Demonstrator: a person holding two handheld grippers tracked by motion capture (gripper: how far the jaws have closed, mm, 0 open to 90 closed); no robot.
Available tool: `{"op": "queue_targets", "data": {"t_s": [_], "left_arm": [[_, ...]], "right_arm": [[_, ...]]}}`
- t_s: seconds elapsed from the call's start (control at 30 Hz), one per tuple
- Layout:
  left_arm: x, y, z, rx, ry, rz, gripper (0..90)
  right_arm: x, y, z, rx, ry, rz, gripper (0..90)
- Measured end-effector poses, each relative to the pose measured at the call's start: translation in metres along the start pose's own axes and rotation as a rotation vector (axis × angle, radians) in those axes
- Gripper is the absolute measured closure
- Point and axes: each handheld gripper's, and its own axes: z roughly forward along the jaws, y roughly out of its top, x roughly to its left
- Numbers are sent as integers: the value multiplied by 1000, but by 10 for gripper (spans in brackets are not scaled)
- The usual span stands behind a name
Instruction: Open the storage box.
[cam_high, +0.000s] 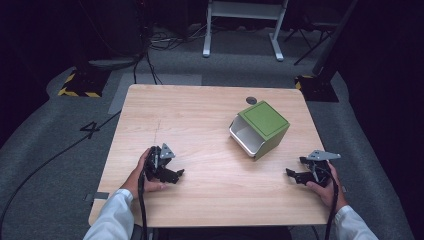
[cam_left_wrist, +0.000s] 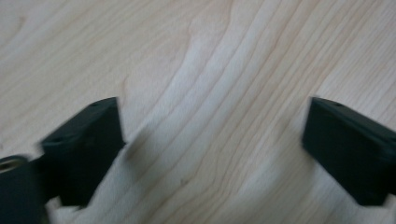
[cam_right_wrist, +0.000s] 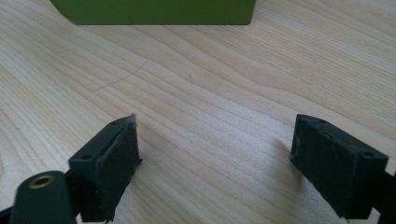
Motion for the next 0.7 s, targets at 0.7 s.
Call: {"op": "queue_targets", "data": {"t_s": [0.7], "left_arm": [[-23, 55, -1, -133, -118, 117, 213]], "right_arm": [[0, 1, 1, 0, -2, 0, 151]]}}
